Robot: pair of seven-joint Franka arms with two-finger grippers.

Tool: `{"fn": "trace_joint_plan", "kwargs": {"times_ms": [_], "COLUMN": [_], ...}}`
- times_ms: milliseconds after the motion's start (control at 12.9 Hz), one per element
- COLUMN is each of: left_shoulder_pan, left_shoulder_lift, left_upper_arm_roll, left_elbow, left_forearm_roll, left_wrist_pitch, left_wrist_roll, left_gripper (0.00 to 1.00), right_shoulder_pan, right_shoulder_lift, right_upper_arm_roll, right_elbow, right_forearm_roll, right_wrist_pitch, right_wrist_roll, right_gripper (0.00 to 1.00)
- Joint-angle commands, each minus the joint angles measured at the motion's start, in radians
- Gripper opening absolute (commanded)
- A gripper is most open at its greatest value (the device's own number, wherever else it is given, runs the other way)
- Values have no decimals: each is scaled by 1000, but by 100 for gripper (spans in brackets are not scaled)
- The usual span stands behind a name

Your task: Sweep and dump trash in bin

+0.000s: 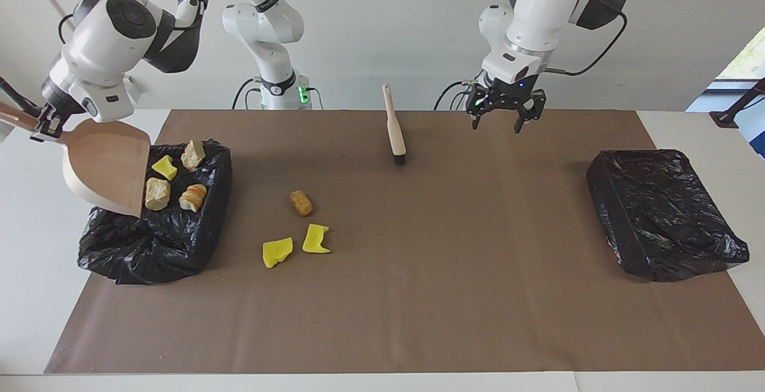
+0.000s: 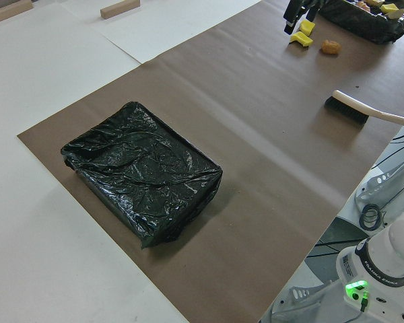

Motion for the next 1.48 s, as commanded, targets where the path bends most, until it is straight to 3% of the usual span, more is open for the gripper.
{"fn": "trace_joint_plan", "kwargs": {"times_ms": [0, 233, 545, 778, 1011, 1400], "left_shoulder_pan": [99, 188, 262, 262, 284, 290], "left_shoulder_lift": [41, 40, 31, 9, -8, 0], "left_upper_arm_roll": [-12, -10, -3, 25, 42, 43], "left_elbow": [159, 251, 269, 262, 245, 254], "left_forearm_roll": [17, 32, 44, 45, 44, 57], "left_wrist_pitch": [-137, -244, -298, -300, -315, -320], "left_wrist_roll": [131, 173, 276, 279, 322, 330], "left_gripper": [100, 100, 100, 100, 100, 100], "right_shoulder_pan": [-5, -5, 3, 145, 291, 484], "right_shoulder_lift": [-15, -9, -12, 17, 115, 253], "right_upper_arm_roll": [52, 72, 107, 132, 132, 132], "right_elbow": [51, 89, 33, -30, -14, 34], "right_forearm_roll": [44, 194, 517, 615, 717, 996], "right_wrist_pitch": [-81, -120, -123, -146, -123, 35], "right_wrist_roll": [-15, 100, 320, 707, 1052, 1646], "right_gripper": [0, 0, 0, 0, 0, 0]}}
